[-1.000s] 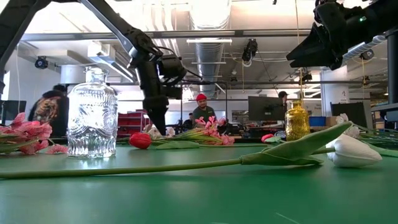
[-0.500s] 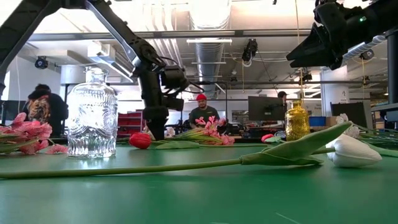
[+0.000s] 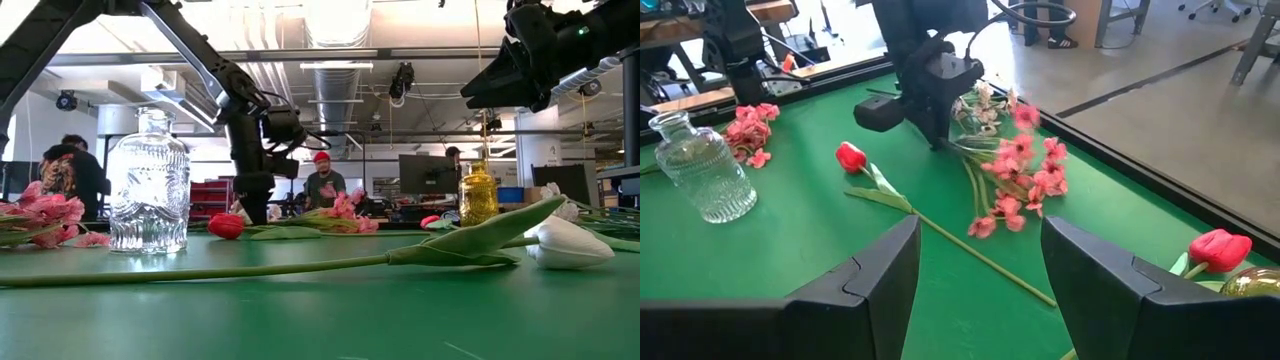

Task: Sort flowers into vase by color
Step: Put the top pink flowers into the transparent vase

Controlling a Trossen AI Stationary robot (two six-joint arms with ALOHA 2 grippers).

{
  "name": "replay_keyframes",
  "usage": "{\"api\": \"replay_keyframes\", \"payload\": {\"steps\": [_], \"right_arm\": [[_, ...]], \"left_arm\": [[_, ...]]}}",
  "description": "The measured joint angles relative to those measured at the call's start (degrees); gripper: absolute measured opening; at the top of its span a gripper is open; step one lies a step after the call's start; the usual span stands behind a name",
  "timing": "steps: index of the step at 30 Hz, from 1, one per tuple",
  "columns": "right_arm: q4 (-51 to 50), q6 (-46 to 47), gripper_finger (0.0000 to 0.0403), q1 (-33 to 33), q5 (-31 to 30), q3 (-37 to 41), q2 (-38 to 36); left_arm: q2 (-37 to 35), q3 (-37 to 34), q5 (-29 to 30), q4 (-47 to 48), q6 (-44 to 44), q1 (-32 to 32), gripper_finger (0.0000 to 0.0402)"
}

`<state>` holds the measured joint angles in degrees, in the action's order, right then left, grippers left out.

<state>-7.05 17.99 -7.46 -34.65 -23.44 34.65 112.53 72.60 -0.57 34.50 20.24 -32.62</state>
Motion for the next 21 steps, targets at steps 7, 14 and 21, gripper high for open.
{"api": "replay_keyframes", "payload": {"steps": [7,14,21], "right_arm": [[0.0,-0.2,0.0201,0.0,0.0,0.0,0.0],[0.0,-0.2,0.0201,0.0,0.0,0.0,0.0],[0.0,-0.2,0.0201,0.0,0.0,0.0,0.0]], "left_arm": [[0.0,0.4,0.1,0.9,-0.8,0.8,0.0002],[-0.9,4.0,-0.4,7.5,-1.1,3.0,0.0],[-3.6,8.4,-8.4,10.5,0.3,3.6,0.0]]}}
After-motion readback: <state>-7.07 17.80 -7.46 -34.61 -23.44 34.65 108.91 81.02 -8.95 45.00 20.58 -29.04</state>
